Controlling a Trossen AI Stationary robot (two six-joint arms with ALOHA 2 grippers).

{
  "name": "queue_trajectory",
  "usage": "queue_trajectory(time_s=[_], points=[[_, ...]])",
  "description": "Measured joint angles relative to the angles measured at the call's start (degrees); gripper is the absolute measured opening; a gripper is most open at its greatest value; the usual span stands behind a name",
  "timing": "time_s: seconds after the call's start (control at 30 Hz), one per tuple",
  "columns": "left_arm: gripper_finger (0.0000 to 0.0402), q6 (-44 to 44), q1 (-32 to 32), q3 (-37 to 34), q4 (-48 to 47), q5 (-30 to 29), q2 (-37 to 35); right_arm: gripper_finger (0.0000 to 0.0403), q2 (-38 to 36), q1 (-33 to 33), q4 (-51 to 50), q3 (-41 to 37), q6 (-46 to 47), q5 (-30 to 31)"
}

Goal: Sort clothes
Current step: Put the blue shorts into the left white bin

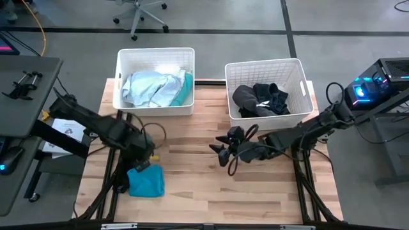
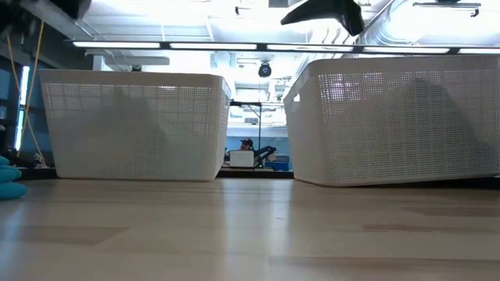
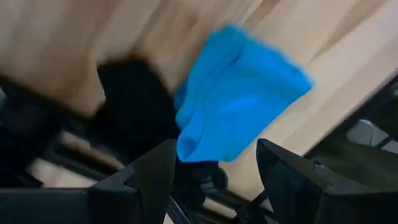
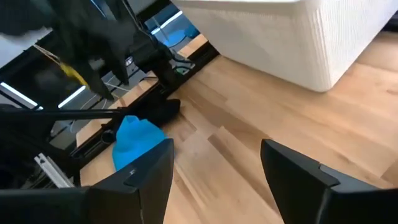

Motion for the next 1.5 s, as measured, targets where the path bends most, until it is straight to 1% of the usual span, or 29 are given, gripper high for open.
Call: queue_trajectory(time_s=[0.07,0.2,0.33,0.43,0.53,0.63,0.7,0.87,0.9,0.97,1.0,1.13,1.23,1.4,1.5], points=[[0.0211,-2.34,-0.92,-5.20,3.96,1.60,-0.02,0.0226,0.02,-0.46,0.89,0.00,-1.51,0.28],[0.0211,-3.60,-1.01,-14.55,16.25,2.37,0.01,0.0226,0.01,-1.60,2.34,0.04,-2.26,-0.20],[0.0211,-3.70,-0.53,-22.80,31.37,1.85,1.13,0.0226,0.01,-1.93,2.86,0.04,-2.36,-0.77],[0.0211,-3.58,-0.77,-28.09,43.34,1.85,3.44,0.0226,0.02,-1.89,3.54,0.07,-2.26,-0.96],[0.0208,0.16,-1.03,-31.27,49.52,1.88,7.01,0.0226,0.02,-1.84,4.00,0.07,-2.15,-1.01],[0.0185,6.59,-1.27,-31.55,50.19,2.06,10.94,0.0226,0.02,-1.84,4.61,0.08,-1.85,-1.20],[0.0153,11.01,-1.57,-30.88,49.92,2.00,13.40,0.0226,0.01,-1.84,4.64,0.09,-0.86,-1.28],[0.0033,20.08,-1.75,-28.65,49.63,0.43,15.51,0.0226,0.02,-1.84,4.60,0.09,0.14,-2.02],[0.0021,21.37,-1.66,-27.75,49.14,-0.05,15.58,0.0226,0.00,-1.82,4.65,0.09,0.14,-2.73],[0.0018,23.41,-1.55,-25.44,47.19,-1.18,14.63,0.0226,-0.28,-1.60,4.58,0.09,0.50,-4.09],[0.0020,24.20,-1.49,-23.78,44.61,-2.24,14.25,0.0226,-0.67,-1.40,4.58,0.09,0.68,-4.44],[0.0010,26.57,-1.27,-14.78,35.52,-4.96,10.64,0.0226,-3.64,0.62,4.62,0.11,0.54,-4.02],[0.0005,27.84,-1.26,-8.29,29.90,-8.09,7.87,0.0226,-6.31,2.60,4.56,0.11,-0.84,-1.95],[0.0005,29.39,0.60,1.96,27.24,-13.93,2.85,0.0226,-10.03,5.82,4.33,0.11,-3.38,3.88],[0.0005,29.77,2.80,8.24,27.35,-19.69,0.49,0.0226,-10.99,7.04,4.04,0.11,-3.96,7.89]])
